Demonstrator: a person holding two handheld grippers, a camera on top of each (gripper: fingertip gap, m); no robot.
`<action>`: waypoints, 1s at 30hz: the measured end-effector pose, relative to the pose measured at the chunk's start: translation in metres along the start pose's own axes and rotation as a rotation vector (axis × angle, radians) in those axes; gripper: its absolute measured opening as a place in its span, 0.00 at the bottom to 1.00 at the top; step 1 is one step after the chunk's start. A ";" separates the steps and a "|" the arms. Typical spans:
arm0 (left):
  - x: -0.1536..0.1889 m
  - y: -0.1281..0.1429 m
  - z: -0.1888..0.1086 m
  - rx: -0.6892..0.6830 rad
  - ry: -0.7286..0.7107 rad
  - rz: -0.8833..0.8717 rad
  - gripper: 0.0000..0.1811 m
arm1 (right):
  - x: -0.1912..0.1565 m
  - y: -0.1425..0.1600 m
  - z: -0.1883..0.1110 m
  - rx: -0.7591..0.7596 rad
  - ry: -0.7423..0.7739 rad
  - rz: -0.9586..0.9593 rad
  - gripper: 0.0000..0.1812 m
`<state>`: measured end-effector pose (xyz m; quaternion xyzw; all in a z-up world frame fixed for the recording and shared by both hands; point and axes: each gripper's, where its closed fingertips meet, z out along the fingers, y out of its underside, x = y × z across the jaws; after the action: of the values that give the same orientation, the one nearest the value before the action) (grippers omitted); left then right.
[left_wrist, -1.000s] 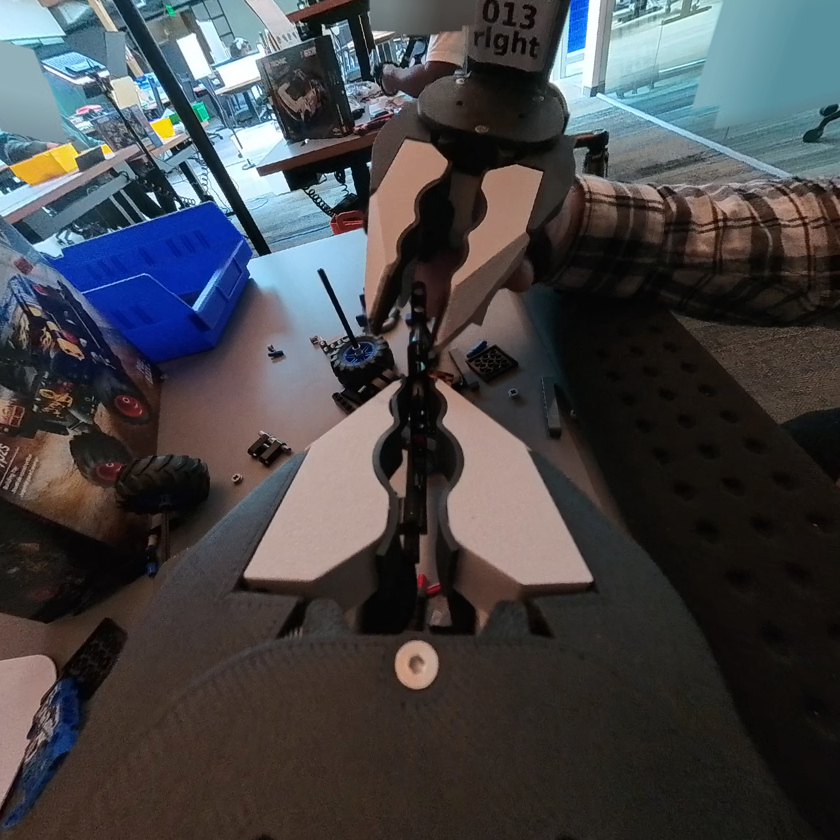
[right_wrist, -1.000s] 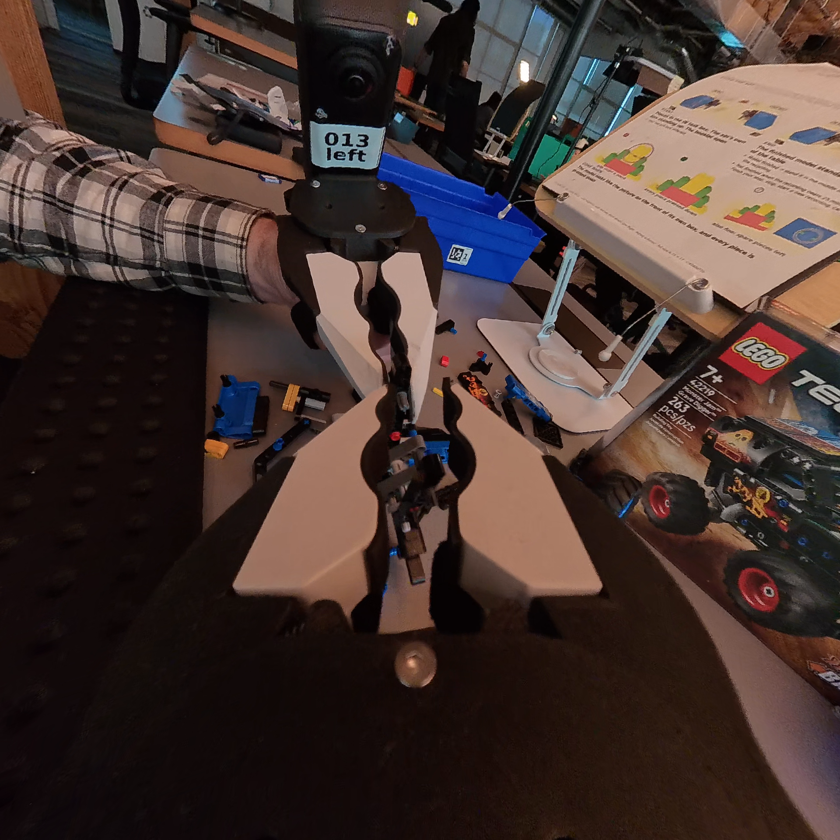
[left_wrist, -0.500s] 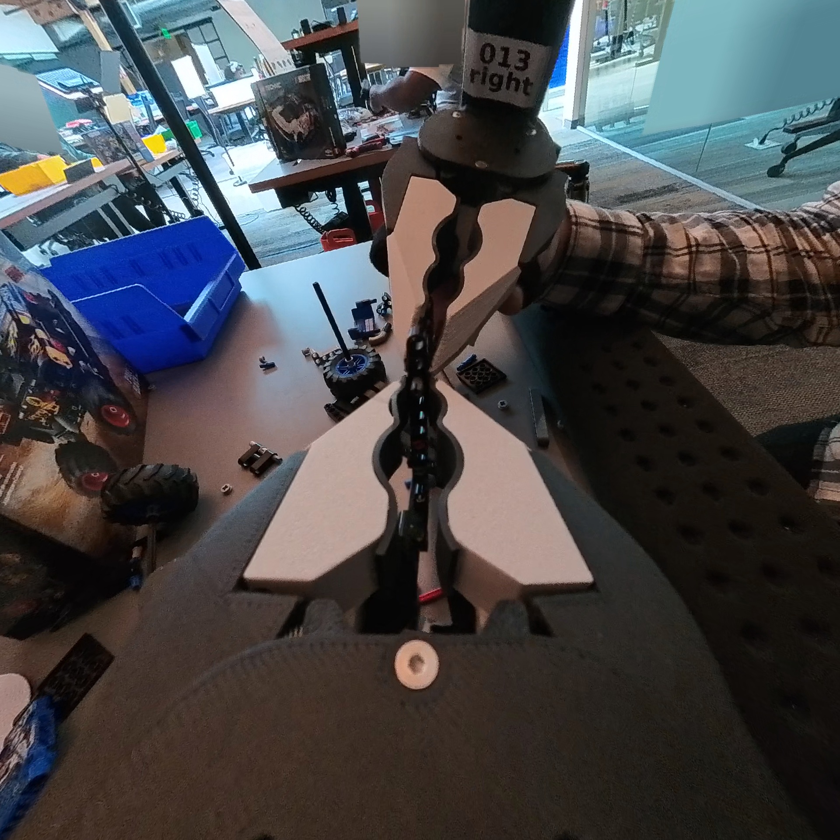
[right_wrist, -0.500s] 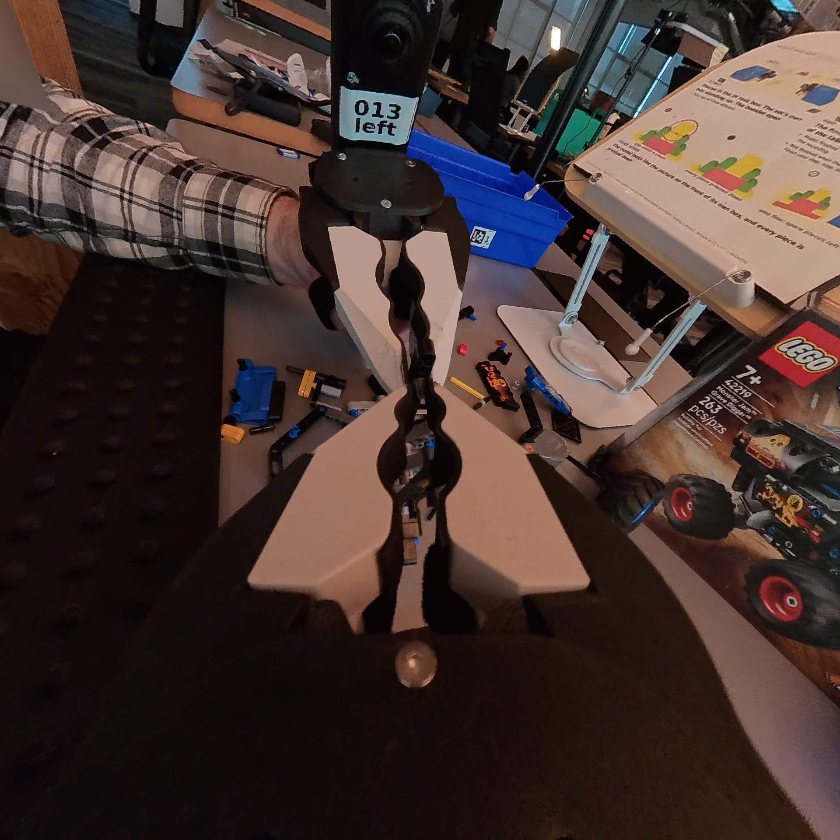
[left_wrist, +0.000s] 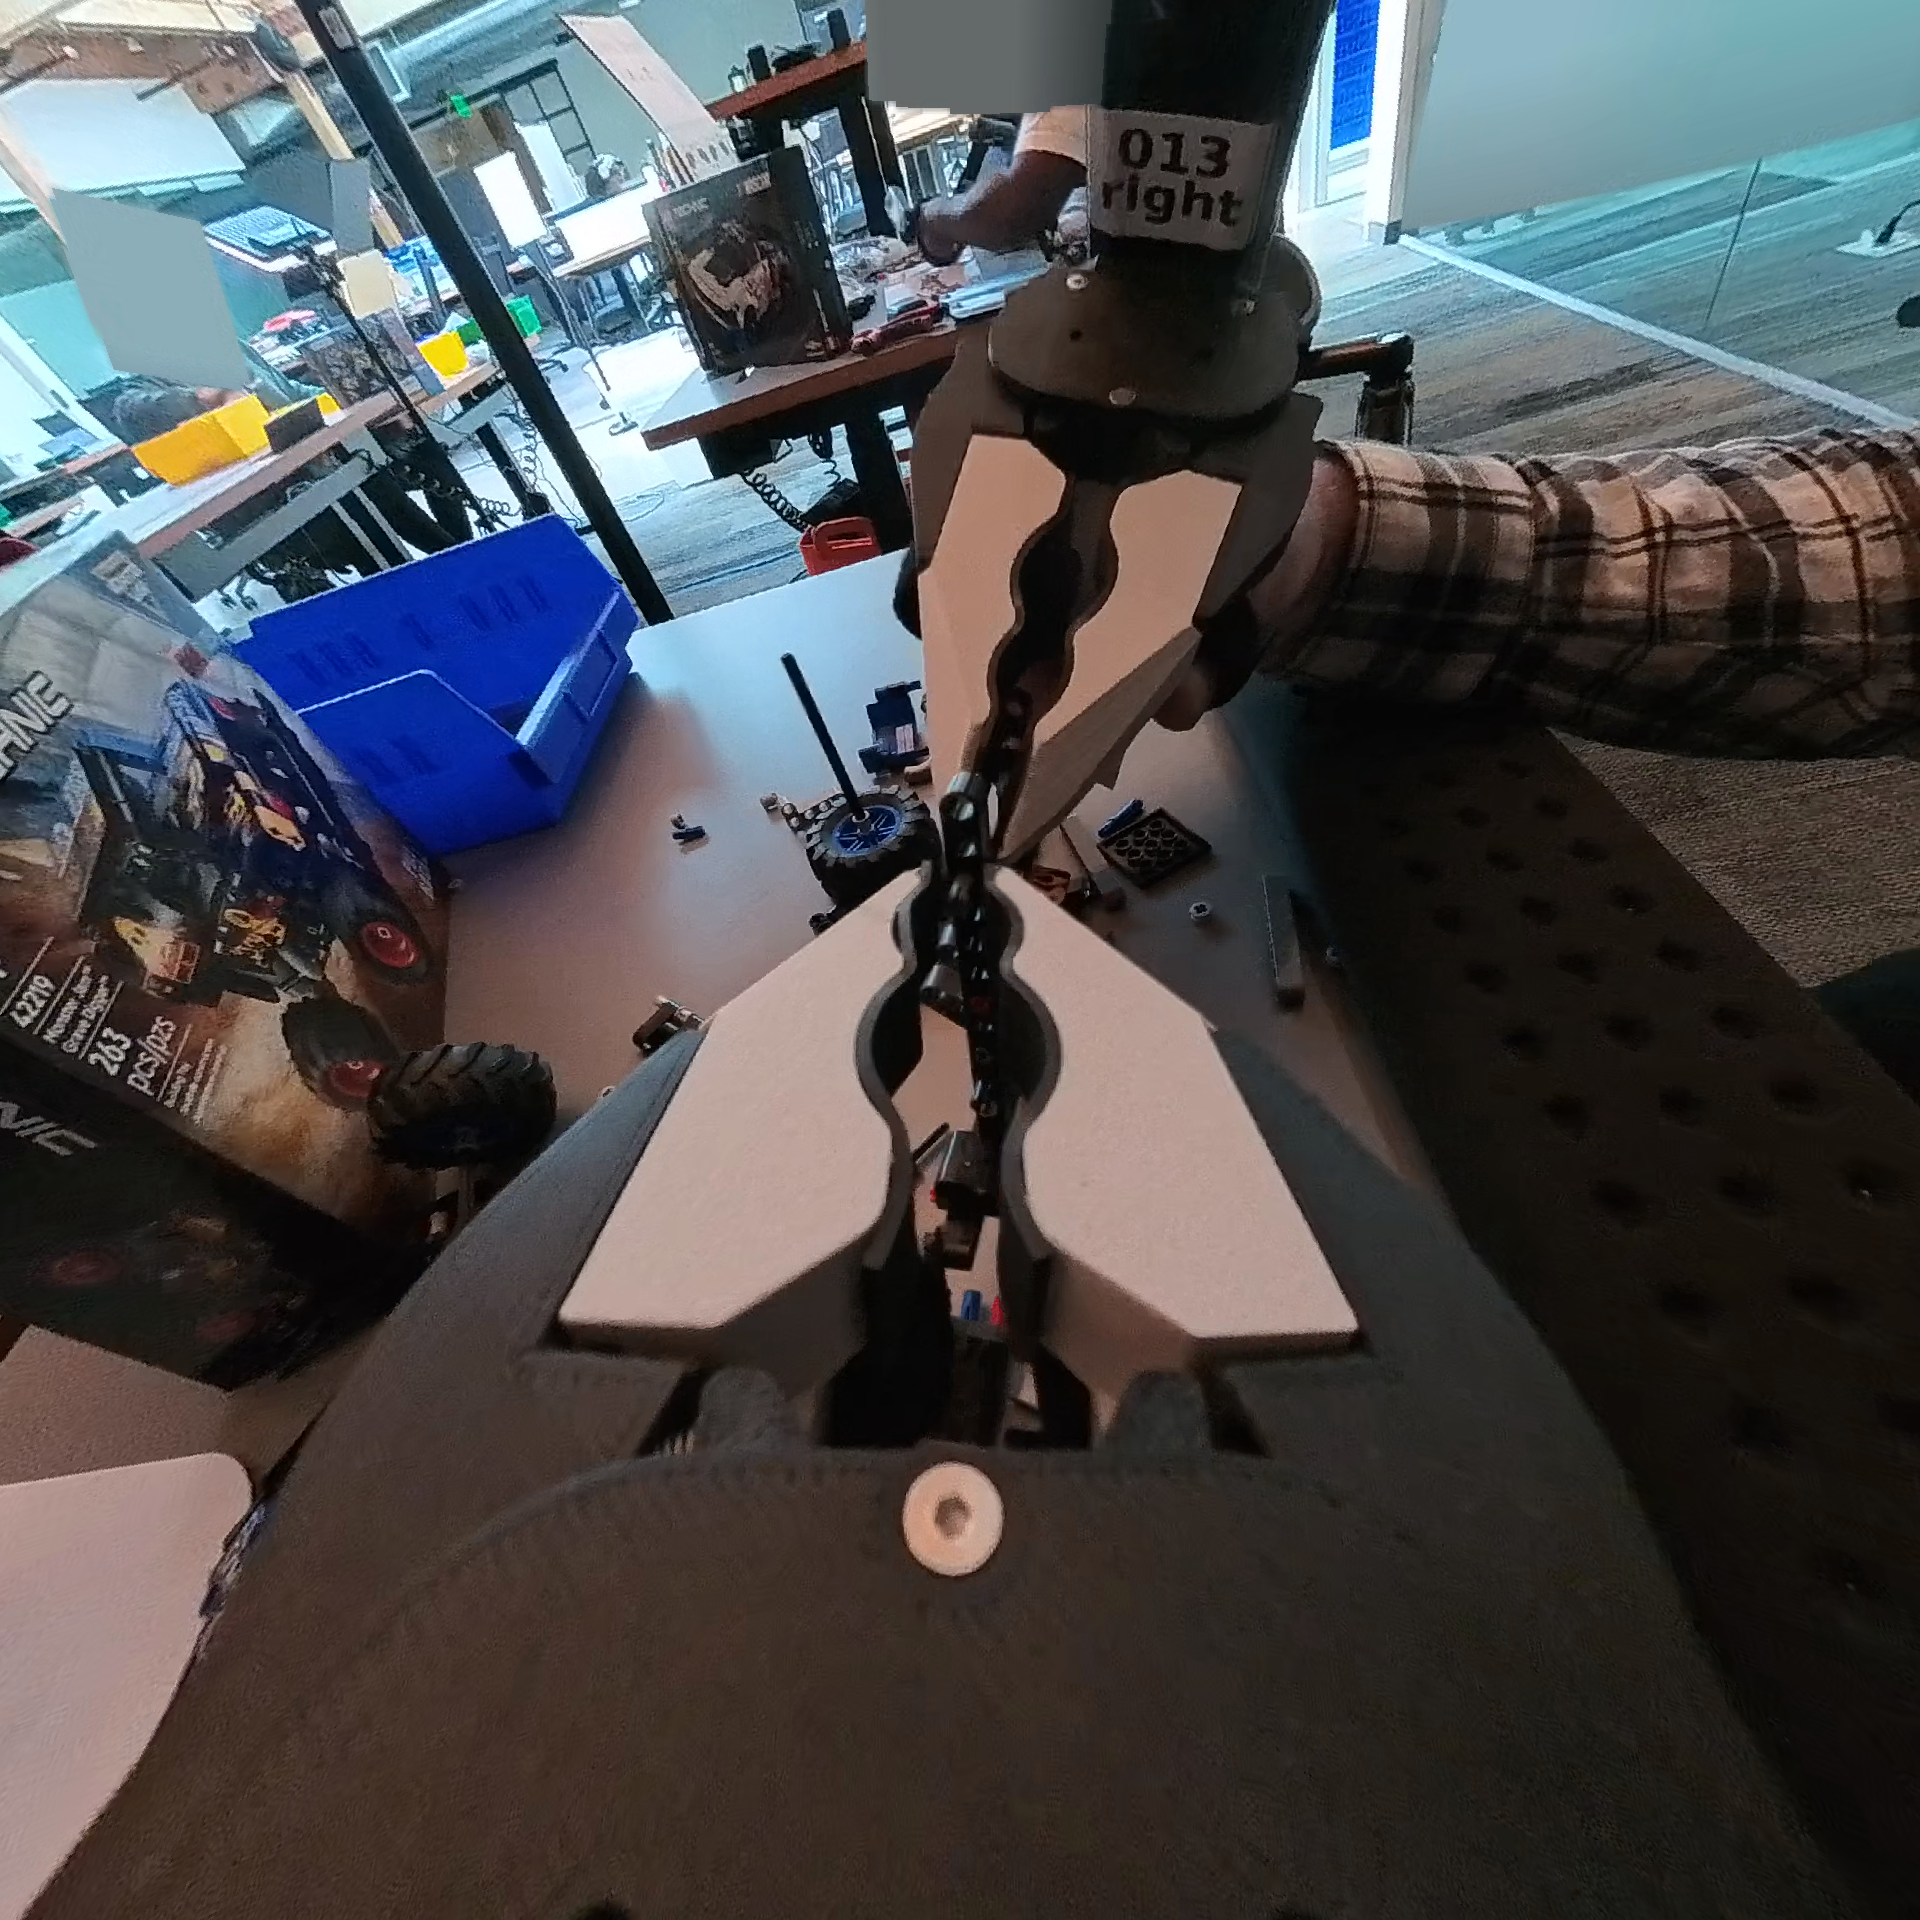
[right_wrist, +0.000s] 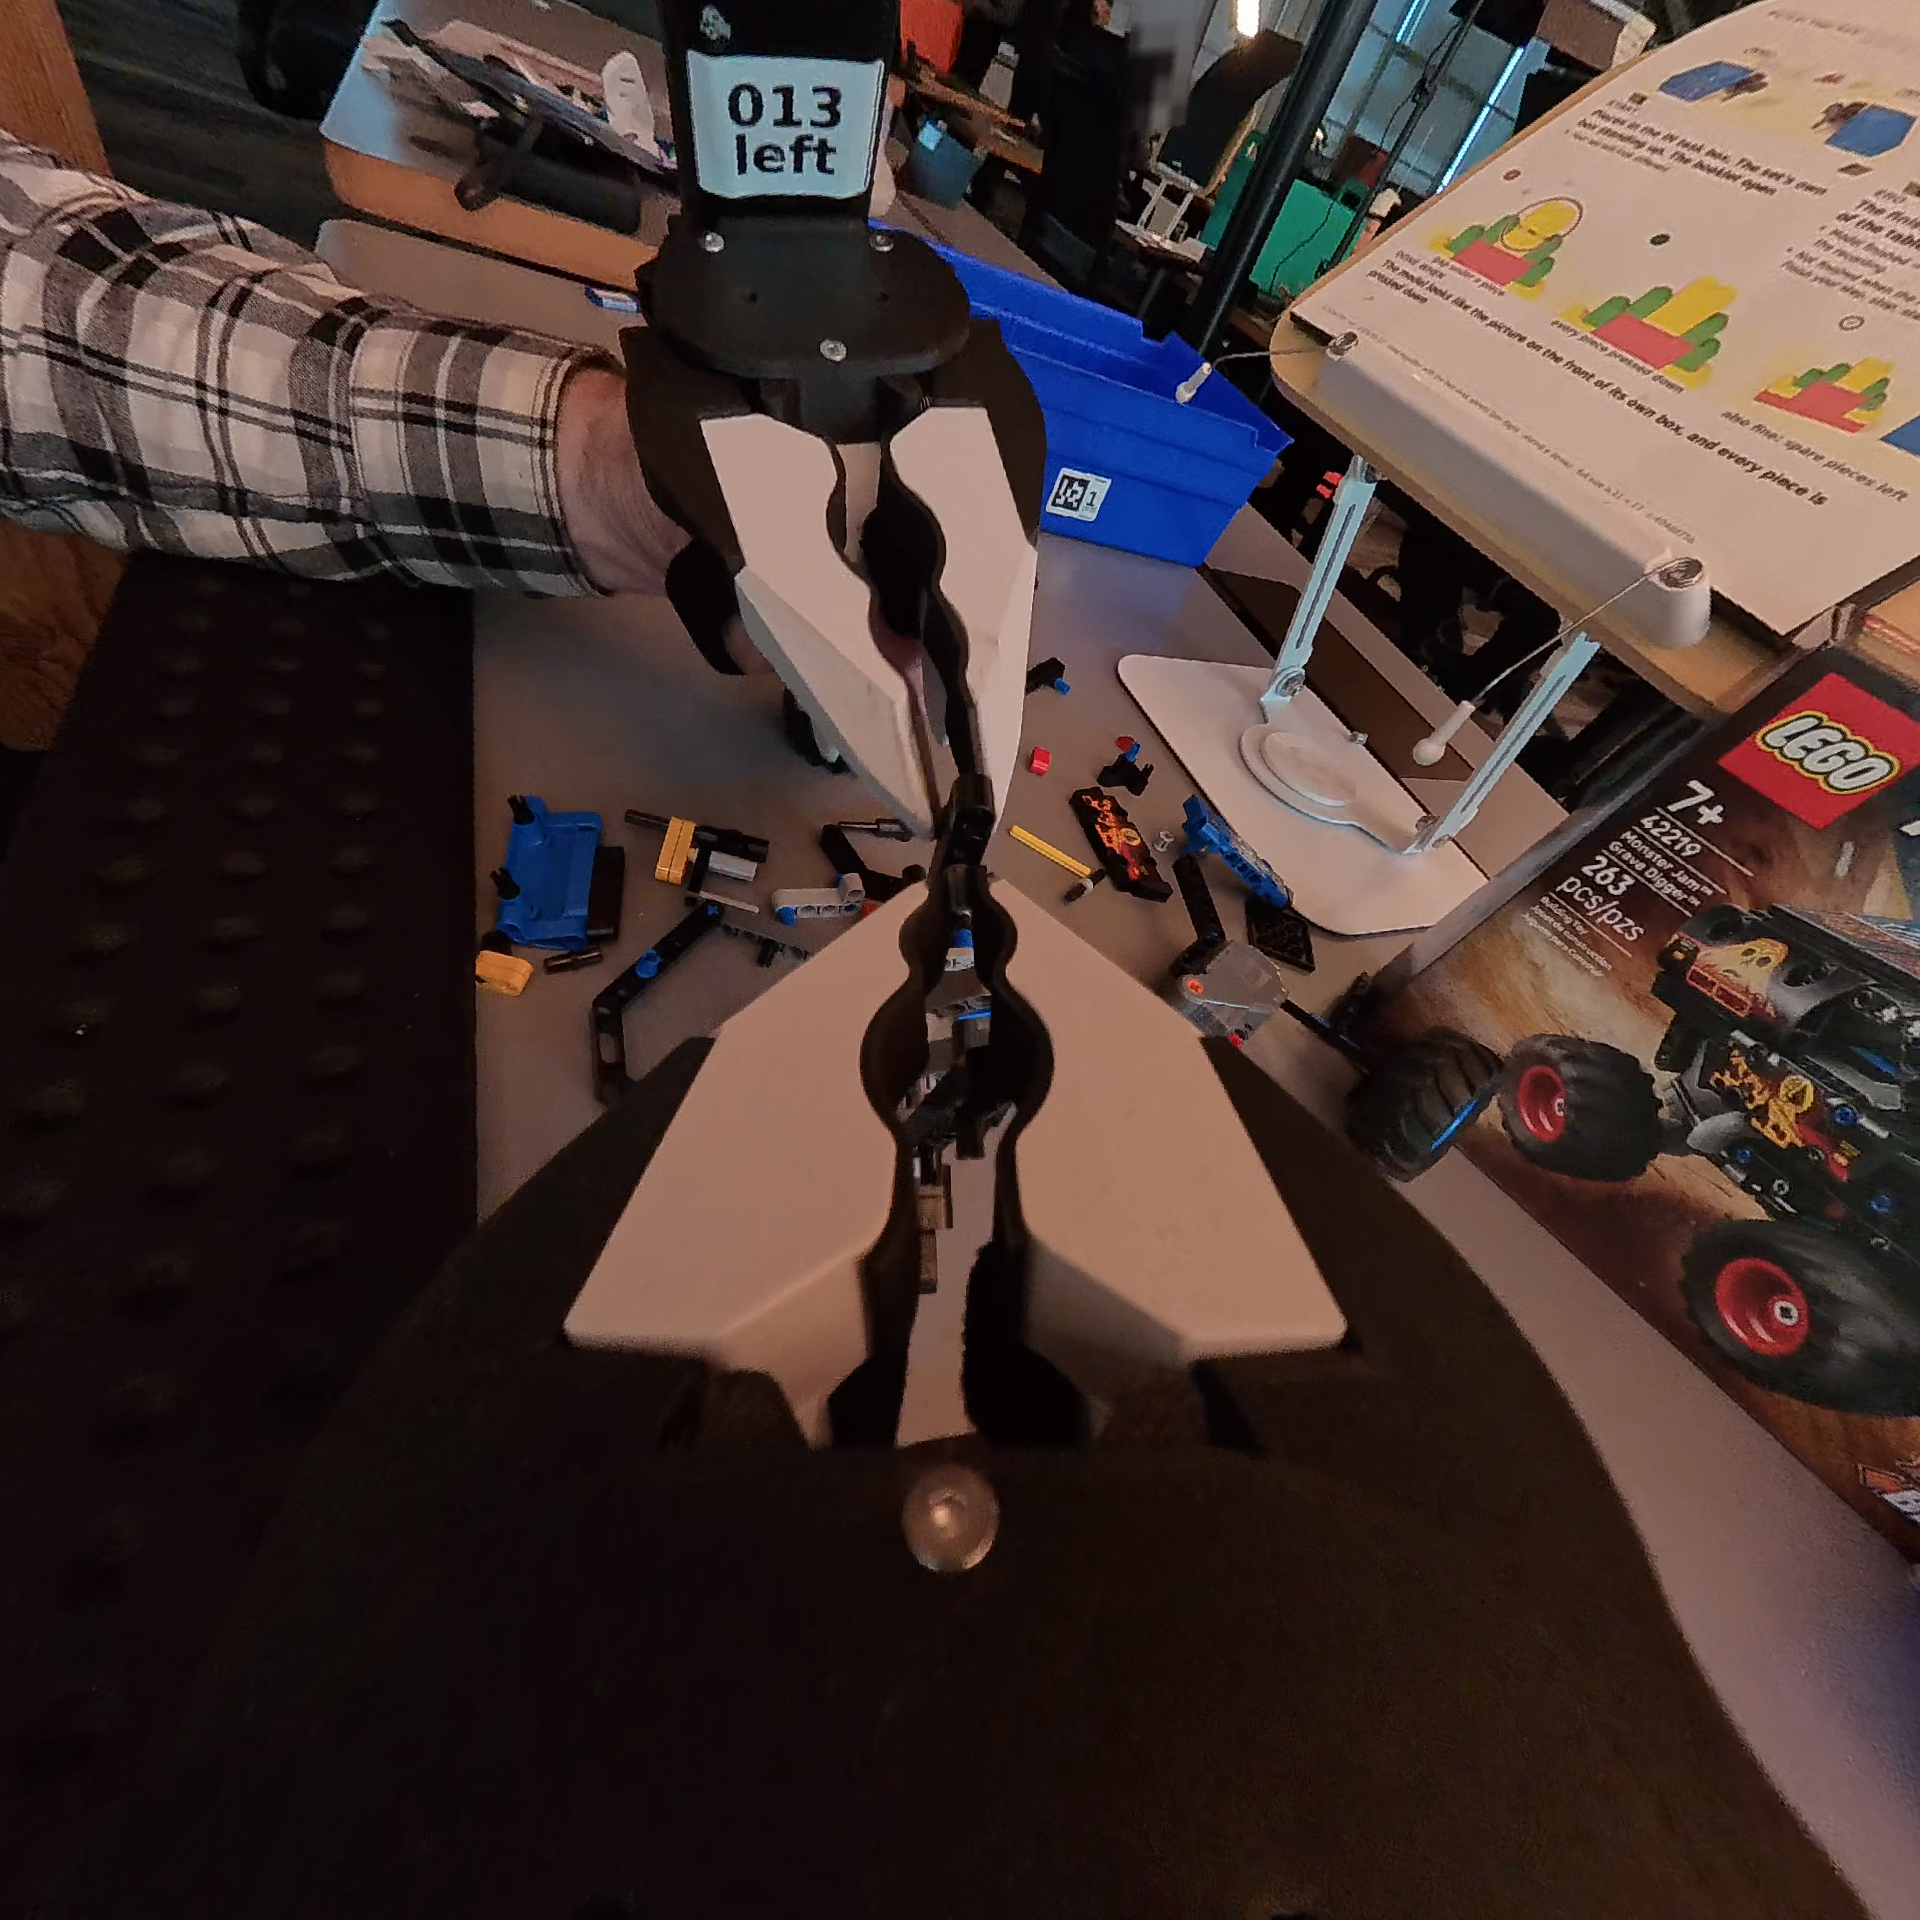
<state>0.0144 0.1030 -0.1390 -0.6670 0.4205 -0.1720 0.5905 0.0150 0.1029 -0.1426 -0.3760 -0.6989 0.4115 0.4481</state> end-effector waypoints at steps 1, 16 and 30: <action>0.001 -0.001 -0.001 0.006 0.006 -0.006 0.02 | 0.000 0.000 0.000 0.001 0.000 0.001 0.01; -0.001 0.008 -0.002 -0.026 0.034 -0.071 0.05 | 0.000 0.003 0.002 0.002 -0.019 0.032 0.00; 0.006 0.007 0.004 -0.045 0.032 -0.010 0.02 | -0.003 0.000 -0.003 0.052 -0.059 0.063 0.01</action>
<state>0.0184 0.1011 -0.1480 -0.6794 0.4303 -0.1764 0.5676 0.0190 0.1014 -0.1423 -0.3738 -0.6888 0.4542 0.4236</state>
